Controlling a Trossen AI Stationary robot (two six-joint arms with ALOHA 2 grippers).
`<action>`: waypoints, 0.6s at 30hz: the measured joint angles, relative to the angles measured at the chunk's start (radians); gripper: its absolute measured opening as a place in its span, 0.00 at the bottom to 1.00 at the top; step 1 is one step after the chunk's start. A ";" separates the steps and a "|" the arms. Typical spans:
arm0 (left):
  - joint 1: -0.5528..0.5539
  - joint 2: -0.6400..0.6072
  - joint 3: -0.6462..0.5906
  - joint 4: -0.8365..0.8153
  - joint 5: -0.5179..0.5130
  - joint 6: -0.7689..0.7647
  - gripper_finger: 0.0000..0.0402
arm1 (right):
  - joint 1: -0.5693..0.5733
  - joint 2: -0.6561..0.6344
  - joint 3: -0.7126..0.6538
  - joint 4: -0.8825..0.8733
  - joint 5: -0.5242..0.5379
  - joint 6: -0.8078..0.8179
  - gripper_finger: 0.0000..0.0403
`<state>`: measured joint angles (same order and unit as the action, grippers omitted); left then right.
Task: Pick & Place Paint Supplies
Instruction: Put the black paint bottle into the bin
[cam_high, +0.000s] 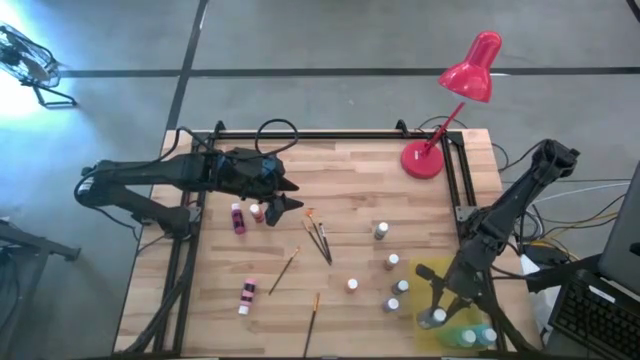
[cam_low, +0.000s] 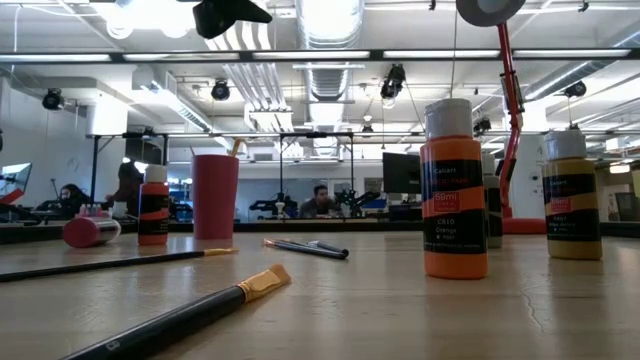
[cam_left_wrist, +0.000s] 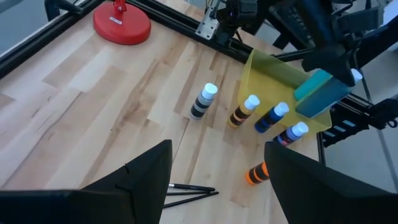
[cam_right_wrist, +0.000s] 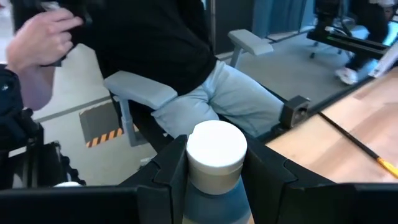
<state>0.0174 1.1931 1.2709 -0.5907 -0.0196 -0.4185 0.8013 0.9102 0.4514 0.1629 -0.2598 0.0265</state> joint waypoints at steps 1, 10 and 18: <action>0.000 0.000 0.000 0.000 0.000 0.003 0.65 | 0.007 0.007 -0.003 0.015 0.000 0.000 0.28; 0.000 0.000 0.000 0.000 -0.006 0.004 0.65 | 0.087 0.072 -0.039 0.156 0.005 0.000 0.28; 0.000 0.000 0.000 0.000 -0.005 0.000 0.65 | 0.118 0.160 -0.051 0.255 0.058 0.006 0.28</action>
<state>0.0177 1.1927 1.2709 -0.5907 -0.0250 -0.4182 0.9193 1.0702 0.4007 0.4180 -0.2014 0.0322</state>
